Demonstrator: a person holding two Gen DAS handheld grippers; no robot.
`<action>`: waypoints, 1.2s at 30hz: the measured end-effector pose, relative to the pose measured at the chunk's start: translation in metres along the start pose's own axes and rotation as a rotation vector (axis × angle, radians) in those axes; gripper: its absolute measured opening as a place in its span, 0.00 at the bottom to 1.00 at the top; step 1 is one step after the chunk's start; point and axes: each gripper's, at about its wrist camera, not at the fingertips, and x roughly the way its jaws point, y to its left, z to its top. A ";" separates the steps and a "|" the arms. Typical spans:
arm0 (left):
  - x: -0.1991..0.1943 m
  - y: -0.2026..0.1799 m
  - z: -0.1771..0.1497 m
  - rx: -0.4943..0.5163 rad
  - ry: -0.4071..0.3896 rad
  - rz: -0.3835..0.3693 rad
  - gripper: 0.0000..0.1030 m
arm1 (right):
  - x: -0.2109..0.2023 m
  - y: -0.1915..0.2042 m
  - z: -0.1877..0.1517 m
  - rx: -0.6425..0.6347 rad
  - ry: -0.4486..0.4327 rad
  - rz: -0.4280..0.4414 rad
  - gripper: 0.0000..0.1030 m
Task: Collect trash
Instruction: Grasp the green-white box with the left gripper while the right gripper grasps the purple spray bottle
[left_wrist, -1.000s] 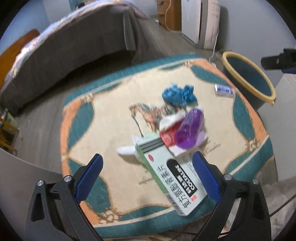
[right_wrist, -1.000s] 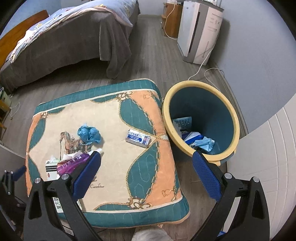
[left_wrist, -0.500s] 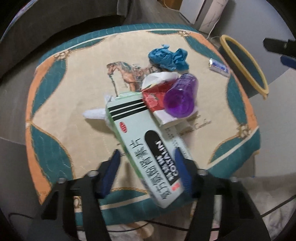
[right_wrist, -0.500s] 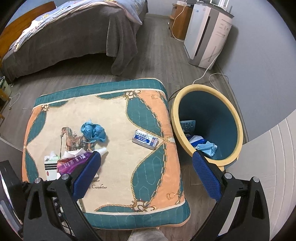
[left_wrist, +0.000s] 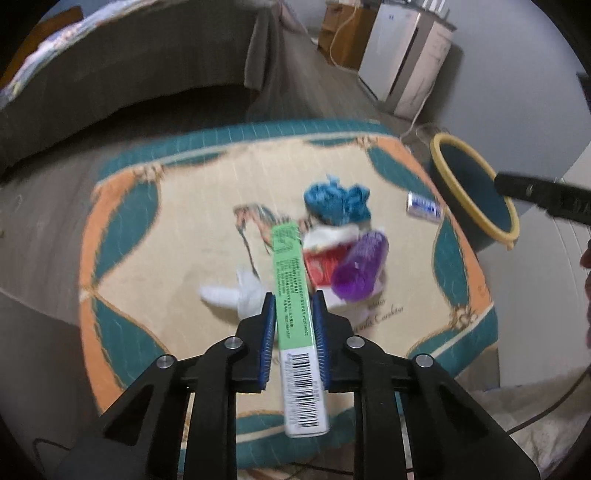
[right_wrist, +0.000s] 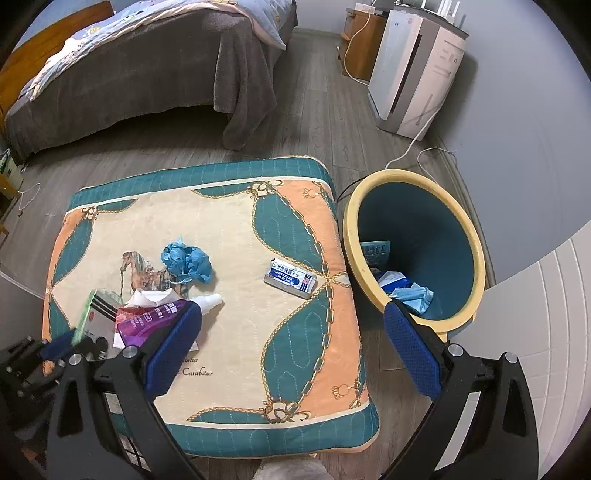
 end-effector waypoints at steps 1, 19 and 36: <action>-0.004 0.001 0.003 -0.003 -0.010 0.000 0.19 | 0.000 0.000 0.000 0.002 0.001 0.004 0.94; -0.047 0.039 0.058 0.112 -0.172 0.105 0.18 | 0.041 0.058 0.001 0.017 0.100 0.078 0.94; -0.042 0.064 0.061 0.091 -0.178 0.062 0.18 | 0.108 0.098 -0.014 0.062 0.325 0.179 0.67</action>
